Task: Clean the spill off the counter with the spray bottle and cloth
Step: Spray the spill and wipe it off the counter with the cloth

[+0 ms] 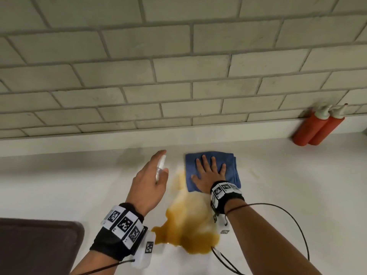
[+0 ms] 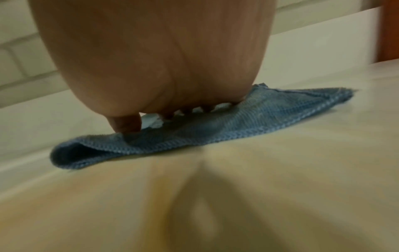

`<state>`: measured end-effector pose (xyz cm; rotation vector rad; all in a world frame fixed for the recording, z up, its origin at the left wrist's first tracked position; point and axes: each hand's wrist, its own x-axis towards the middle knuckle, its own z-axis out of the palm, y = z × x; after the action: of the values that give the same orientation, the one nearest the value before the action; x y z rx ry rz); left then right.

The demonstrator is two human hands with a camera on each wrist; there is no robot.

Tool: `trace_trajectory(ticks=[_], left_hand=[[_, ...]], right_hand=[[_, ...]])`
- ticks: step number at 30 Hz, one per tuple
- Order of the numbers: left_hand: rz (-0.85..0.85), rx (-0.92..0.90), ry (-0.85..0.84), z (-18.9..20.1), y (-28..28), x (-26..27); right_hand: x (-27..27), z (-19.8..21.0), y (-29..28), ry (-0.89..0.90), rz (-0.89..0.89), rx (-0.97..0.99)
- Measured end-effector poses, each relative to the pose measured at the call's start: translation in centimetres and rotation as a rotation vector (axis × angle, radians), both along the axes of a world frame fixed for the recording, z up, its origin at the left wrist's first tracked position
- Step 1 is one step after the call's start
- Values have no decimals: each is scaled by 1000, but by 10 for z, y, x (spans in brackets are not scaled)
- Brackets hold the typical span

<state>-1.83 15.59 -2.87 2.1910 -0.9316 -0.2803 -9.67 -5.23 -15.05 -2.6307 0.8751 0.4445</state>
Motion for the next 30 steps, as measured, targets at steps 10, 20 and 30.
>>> trace_trajectory(ticks=[10, 20, 30], left_hand=[[11, 77, -73, 2, 15, -7], [5, 62, -67, 3, 14, -21], [-36, 91, -177, 3, -27, 13]], right_hand=[[-72, -12, 83, -54, 285, 2], [-99, -5, -25, 19, -57, -5], [-21, -1, -5, -9, 54, -2]])
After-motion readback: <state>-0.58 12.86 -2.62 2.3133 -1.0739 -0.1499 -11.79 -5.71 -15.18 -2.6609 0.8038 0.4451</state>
